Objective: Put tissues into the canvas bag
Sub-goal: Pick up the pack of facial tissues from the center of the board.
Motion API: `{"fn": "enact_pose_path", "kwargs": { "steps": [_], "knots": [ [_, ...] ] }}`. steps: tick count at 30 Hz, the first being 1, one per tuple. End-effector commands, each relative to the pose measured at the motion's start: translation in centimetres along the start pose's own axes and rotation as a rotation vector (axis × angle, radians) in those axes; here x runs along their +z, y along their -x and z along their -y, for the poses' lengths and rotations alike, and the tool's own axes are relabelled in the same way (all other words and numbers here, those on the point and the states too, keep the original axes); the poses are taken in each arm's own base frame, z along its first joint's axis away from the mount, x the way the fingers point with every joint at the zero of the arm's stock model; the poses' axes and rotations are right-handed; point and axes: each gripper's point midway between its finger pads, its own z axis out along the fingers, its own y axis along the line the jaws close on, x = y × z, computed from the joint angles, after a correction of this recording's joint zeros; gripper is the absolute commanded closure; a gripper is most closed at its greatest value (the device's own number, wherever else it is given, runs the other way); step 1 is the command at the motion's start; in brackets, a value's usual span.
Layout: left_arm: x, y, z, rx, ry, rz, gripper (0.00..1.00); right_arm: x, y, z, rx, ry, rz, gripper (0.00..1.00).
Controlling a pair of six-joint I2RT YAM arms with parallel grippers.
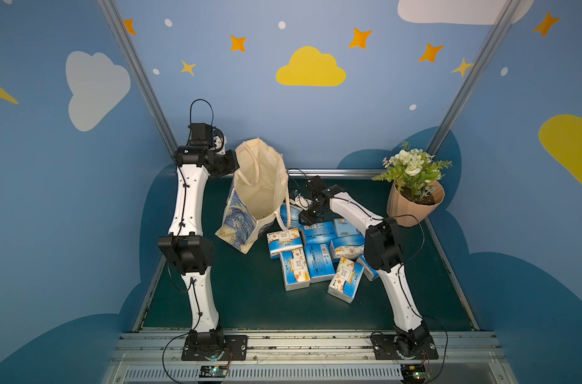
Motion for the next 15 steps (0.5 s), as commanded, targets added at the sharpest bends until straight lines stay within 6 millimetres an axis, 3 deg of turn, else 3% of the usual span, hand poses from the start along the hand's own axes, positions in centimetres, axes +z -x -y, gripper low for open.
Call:
{"fn": "enact_pose_path", "kwargs": {
  "steps": [1,8,15],
  "knots": [
    [0.9,0.2,0.2,0.019,-0.009,0.001,0.97,-2.0,0.7,-0.8,0.001,0.004,0.02,0.63],
    [1.0,0.0,0.5,0.033,-0.003,-0.002,0.97,-3.7,0.5,-0.4,0.013,-0.033,0.042,0.75],
    [1.0,-0.3,0.6,0.051,0.022,-0.006,0.97,-7.3,0.9,0.5,0.112,-0.056,0.132,0.83]
  ]
}}
